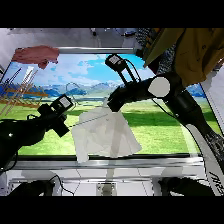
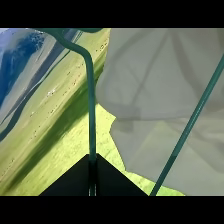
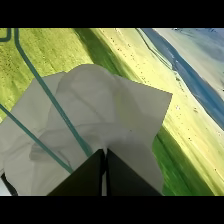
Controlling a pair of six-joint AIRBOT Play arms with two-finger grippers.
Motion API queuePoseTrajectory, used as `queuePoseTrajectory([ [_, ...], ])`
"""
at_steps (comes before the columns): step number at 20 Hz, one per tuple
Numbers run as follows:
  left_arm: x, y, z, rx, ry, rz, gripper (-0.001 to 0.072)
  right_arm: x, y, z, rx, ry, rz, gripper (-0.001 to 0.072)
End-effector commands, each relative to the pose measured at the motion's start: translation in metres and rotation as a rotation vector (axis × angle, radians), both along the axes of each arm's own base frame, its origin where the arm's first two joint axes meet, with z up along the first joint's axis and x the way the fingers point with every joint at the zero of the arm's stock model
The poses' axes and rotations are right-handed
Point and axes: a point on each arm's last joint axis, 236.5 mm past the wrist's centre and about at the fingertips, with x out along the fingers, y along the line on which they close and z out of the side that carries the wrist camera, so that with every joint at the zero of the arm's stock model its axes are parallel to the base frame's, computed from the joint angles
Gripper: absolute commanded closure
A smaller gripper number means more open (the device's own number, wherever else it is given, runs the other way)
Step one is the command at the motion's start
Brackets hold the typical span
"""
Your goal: Fold the clothes and pants, and hang the long-sleeved shirts on hangers.
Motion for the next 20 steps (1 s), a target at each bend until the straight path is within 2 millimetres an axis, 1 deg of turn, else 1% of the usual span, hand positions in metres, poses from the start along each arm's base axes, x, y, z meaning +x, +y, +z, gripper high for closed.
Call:
queuePoseTrajectory([
  [1, 0.001, -0.016, 0.005, -0.043, -0.020, -0.051, 0.0682, -0.011, 0.012, 0.007, 0.045, 0.006, 0.056, 0.0681],
  [5, 0.018, -0.024, -0.003, -0.097, -0.017, 0.008, 0.0681, -0.030, 0.023, 0.032, 0.137, 0.022, 0.094, 0.0681],
  [7, 0.029, -0.030, 0.000, -0.146, -0.036, 0.040, 0.0682, -0.042, 0.028, 0.043, 0.183, 0.043, 0.116, 0.0681],
  [8, 0.032, -0.036, 0.002, -0.173, -0.051, 0.037, 0.0681, -0.050, 0.033, 0.047, 0.203, 0.057, 0.135, 0.0680],
  [9, 0.035, -0.043, 0.005, -0.191, -0.065, 0.026, 0.0682, -0.056, 0.037, 0.050, 0.206, 0.051, 0.156, 0.0680],
  [12, 0.032, -0.064, 0.005, -0.190, -0.082, -0.058, 0.0682, -0.073, 0.053, 0.049, 0.198, 0.040, 0.214, 0.0680],
  [13, 0.032, -0.069, 0.008, -0.204, -0.094, -0.065, 0.0681, -0.076, 0.055, 0.048, 0.189, 0.037, 0.224, 0.0680],
  [15, 0.037, -0.075, 0.019, -0.239, -0.139, -0.069, 0.0682, -0.073, 0.052, 0.044, 0.159, 0.020, 0.218, 0.0680],
  [16, 0.040, -0.076, 0.026, -0.254, -0.166, -0.070, 0.0682, -0.061, 0.044, 0.039, 0.124, -0.004, 0.181, 0.0680],
  [18, 0.040, -0.076, 0.037, -0.270, -0.199, -0.072, 0.0681, -0.030, 0.020, 0.033, 0.066, -0.049, 0.061, 0.0680],
  [19, 0.039, -0.076, 0.041, -0.275, -0.209, -0.072, 0.0681, -0.022, 0.014, 0.034, 0.070, -0.052, 0.033, 0.0680],
  [20, 0.039, -0.075, 0.044, -0.278, -0.218, -0.073, 0.0682, -0.020, 0.012, 0.035, 0.082, -0.042, 0.022, 0.0680],
])
